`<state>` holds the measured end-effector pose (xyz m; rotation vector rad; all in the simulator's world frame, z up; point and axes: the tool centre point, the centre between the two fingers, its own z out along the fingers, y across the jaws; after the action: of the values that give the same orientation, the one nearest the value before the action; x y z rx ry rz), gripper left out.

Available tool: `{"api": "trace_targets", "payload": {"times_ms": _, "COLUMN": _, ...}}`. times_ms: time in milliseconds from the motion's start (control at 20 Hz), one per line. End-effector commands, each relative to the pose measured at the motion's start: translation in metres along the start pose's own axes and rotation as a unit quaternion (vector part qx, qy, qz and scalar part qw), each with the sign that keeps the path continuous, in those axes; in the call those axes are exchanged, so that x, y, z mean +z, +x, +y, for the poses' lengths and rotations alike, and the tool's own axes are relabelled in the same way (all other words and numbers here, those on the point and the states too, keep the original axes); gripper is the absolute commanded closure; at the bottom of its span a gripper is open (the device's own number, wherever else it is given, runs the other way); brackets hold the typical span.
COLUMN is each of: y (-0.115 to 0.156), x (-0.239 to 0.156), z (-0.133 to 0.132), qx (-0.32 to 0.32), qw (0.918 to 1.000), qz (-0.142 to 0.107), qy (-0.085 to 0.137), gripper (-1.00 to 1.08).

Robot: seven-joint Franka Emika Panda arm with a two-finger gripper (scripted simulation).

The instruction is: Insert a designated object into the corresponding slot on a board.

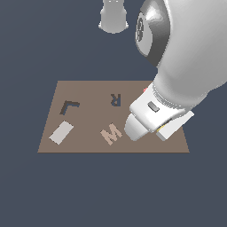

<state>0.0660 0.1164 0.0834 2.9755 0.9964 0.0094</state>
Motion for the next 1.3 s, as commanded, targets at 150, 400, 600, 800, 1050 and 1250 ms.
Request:
{"api": "trace_targets", "payload": {"times_ms": 150, "y": 0.021, "x": 0.022, "z": -0.018, "qx": -0.067, "qw": 0.9977, "qz": -0.001, "qy": 0.002, "gripper": -0.92}}
{"api": "trace_targets", "payload": {"times_ms": 400, "y": 0.029, "x": 0.032, "z": -0.028, "qx": -0.098, "qw": 0.9951, "qz": -0.002, "qy": 0.003, "gripper": -0.92}}
{"api": "trace_targets", "payload": {"times_ms": 600, "y": 0.030, "x": 0.033, "z": -0.030, "qx": -0.101, "qw": 0.9949, "qz": -0.002, "qy": 0.003, "gripper": -0.92}}
{"api": "trace_targets", "payload": {"times_ms": 800, "y": 0.030, "x": 0.039, "z": -0.030, "qx": -0.102, "qw": 0.9948, "qz": -0.002, "qy": 0.003, "gripper": -0.92}}
{"api": "trace_targets", "payload": {"times_ms": 1050, "y": 0.030, "x": 0.053, "z": -0.031, "qx": -0.104, "qw": 0.9946, "qz": -0.002, "qy": 0.003, "gripper": -0.92}}
{"api": "trace_targets", "payload": {"times_ms": 1250, "y": 0.030, "x": 0.053, "z": -0.031, "qx": -0.104, "qw": 0.9946, "qz": -0.002, "qy": 0.003, "gripper": 1.08}}
